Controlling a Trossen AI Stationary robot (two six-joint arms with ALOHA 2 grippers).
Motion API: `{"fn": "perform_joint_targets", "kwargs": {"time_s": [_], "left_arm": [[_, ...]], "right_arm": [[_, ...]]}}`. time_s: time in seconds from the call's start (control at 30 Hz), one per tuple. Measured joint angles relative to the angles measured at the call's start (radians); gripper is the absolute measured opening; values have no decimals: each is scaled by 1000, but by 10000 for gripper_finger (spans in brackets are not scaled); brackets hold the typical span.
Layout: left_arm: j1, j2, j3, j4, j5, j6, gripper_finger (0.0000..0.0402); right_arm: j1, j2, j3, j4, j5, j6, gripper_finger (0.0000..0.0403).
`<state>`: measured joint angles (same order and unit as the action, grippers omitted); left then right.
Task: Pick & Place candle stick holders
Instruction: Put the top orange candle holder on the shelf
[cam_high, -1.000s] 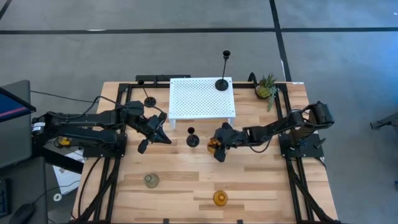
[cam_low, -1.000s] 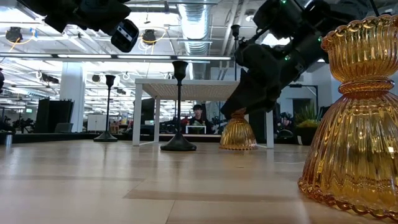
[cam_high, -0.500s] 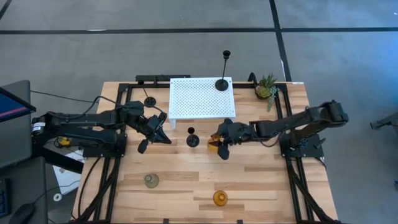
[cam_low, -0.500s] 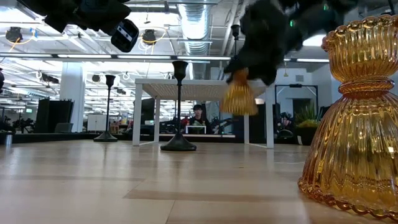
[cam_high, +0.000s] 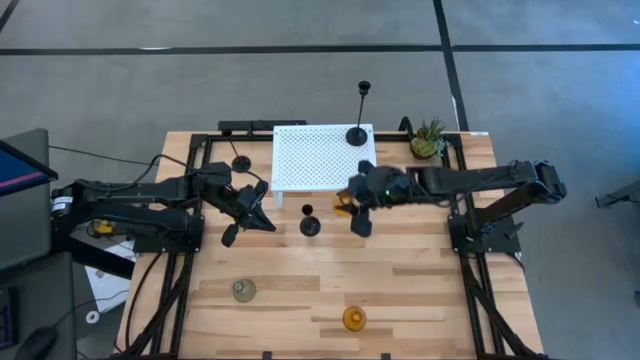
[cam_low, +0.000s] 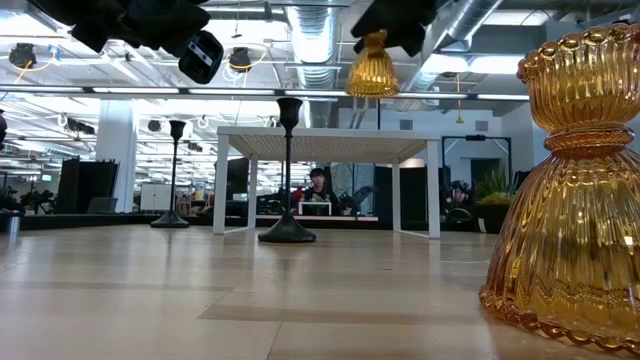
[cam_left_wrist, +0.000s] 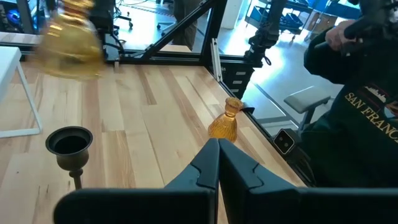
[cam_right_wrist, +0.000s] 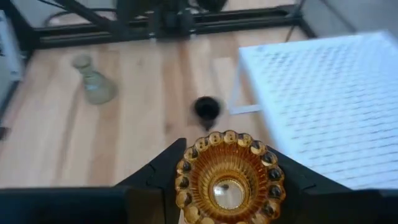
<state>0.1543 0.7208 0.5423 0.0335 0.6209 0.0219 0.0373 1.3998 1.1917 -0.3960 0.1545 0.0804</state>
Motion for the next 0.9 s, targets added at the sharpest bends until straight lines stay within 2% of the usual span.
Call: {"fn": "perform_joint_targets", "kwargs": {"time_s": [0.1,0.57,0.67,0.8,0.9], "left_arm": [[0,0,0,0,0,0,4],[0,0,0,2,0,0,4],[0,0,0,5,-7,4,4],[0,0,0,7,-41,39,4],[0,0,0,8,-52,52,4]], "right_arm": [[-67,1,7,1,-28,-62,147],[-383,2,7,42,-323,-193,147],[-433,14,8,48,-352,-196,147],[-492,18,8,50,-443,-211,147],[-514,30,7,44,-446,-213,147]]}}
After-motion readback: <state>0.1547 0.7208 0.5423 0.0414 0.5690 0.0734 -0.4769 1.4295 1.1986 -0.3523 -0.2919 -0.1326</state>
